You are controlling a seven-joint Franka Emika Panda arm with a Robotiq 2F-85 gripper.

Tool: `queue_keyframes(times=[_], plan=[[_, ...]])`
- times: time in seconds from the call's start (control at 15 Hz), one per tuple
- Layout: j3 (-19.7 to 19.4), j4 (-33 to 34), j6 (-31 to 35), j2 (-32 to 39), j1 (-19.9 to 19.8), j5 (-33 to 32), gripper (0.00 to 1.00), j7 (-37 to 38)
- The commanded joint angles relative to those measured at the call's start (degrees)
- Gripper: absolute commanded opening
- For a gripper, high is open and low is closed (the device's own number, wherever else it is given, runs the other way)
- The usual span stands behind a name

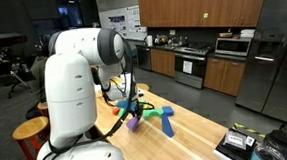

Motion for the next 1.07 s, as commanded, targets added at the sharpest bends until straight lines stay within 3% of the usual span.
queue_keyframes(times=[0.0,0.47,1.0], plan=[[-2.9,-5.3,4.1,-6.0,1.3,-6.1,0.13,5.2],[-6.4,-11.1,11.3,-12.6,0.9,-24.5,0.13,21.1],[-6.1,-12.8,9.9,-18.0,0.2,-55.6,0.13,54.2]])
